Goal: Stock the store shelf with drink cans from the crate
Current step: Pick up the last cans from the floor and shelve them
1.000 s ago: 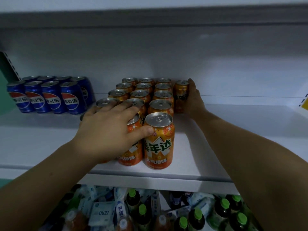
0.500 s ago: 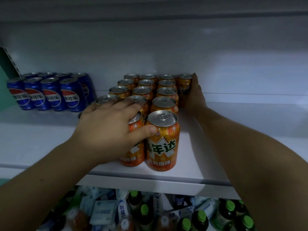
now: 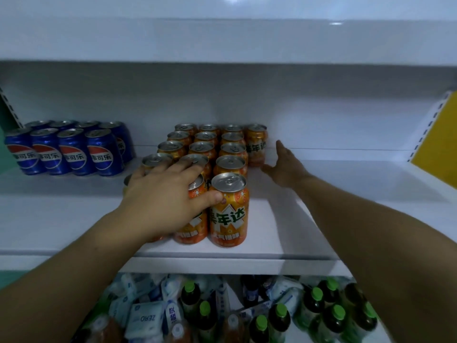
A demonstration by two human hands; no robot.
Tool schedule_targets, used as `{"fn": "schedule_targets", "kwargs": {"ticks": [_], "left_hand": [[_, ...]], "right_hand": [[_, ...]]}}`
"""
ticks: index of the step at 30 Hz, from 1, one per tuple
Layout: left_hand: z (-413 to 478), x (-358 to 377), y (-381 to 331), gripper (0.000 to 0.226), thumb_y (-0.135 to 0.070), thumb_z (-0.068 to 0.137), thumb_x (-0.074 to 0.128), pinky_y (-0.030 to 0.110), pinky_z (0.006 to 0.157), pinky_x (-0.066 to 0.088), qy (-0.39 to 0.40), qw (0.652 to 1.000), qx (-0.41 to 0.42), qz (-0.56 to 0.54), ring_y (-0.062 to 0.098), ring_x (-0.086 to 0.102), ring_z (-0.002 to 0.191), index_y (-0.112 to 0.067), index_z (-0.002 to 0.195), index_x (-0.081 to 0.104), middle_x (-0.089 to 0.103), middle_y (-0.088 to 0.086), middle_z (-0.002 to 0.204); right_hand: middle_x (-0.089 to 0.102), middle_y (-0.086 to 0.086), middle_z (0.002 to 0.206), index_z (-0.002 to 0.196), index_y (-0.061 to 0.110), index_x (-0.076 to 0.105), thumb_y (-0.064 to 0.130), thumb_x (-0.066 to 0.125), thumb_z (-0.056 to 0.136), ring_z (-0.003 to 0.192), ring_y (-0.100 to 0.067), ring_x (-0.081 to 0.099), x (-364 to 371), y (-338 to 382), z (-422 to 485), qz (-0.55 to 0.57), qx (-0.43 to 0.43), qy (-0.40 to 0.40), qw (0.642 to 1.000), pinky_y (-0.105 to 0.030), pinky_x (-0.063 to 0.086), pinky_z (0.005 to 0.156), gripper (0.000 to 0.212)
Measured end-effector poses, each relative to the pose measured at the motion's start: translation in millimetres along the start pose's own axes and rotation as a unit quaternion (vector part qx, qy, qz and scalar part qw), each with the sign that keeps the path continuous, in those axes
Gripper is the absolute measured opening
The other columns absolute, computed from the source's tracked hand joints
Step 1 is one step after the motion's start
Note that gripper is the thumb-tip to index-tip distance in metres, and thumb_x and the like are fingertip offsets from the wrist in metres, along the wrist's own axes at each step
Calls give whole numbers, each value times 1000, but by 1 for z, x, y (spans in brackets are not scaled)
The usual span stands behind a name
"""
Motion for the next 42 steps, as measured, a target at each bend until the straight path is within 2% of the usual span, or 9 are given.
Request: {"fn": "schedule_targets", "kwargs": {"ticks": [5,9,16,23,28,31,35,38,42], "left_hand": [[-1,-12,-3,86,-84,74,24,55,111,19,28,999,5,-32,25,23,143,-41,148,14,20,-7,158],[-11,-24,-4,84,-83,76,30,54,110,22,3,998,27,-55,27,27,141,-39,148,21,25,-2,157],[-75,-36,-46,81,-74,82,38,54,115,18,-2,981,173,-83,20,17,145,-31,149,22,16,-5,159],[-149,-1,-78,80,-70,85,43,48,116,19,94,950,273,-117,21,14,146,-31,150,20,13,-2,160],[-187,47,-82,79,-70,84,45,50,115,21,180,937,275,-117,21,16,146,-32,150,22,14,-4,160],[-213,82,-76,80,-68,84,47,49,114,25,223,930,268,-117,23,19,145,-30,150,22,14,-3,160],[-242,136,-67,81,-65,85,50,42,113,28,275,916,266,-120,23,22,143,-27,151,23,17,0,159],[-255,181,-63,78,-62,83,54,38,109,33,306,907,253,-139,22,31,138,-27,149,28,29,0,154],[-262,250,-66,79,-71,63,52,32,98,41,385,877,224,-180,18,49,120,-37,133,46,49,-5,137]], "right_hand": [[16,-8,160,155,17,8,55,49,93,145,-31,23,-41,-3,-49,-96,57,37,993,-41,27,115,83],[26,-13,157,154,14,13,55,47,94,140,-34,31,-74,-4,-102,-127,68,32,989,-42,33,111,81],[26,-11,157,154,16,14,56,48,94,138,-34,35,-118,0,-213,-150,132,18,980,-43,35,110,80],[32,-10,154,154,16,16,54,49,94,132,-32,42,-132,11,-318,-170,192,16,966,-41,40,104,78],[38,-12,150,151,15,24,48,51,95,126,-31,47,-112,10,-376,-169,227,37,958,-40,44,97,70],[37,-10,152,151,15,25,50,52,94,131,-30,43,-86,2,-404,-167,236,68,955,-40,42,101,73],[42,-12,148,151,15,25,52,51,93,127,-31,47,-39,-17,-424,-163,244,115,949,-39,44,98,73],[49,-14,140,145,16,34,48,52,94,118,-31,51,5,-39,-425,-144,235,170,946,-37,45,96,63],[41,-12,148,150,16,27,50,52,93,128,-30,45,79,-87,-422,-117,237,236,935,-35,41,100,71]]}}
Point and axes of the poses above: each hand's wrist, its own z-axis towards the middle knuckle, its own x-axis out of the palm, y = z × x, the point moved 1 cm from there along z, towards the middle knuckle
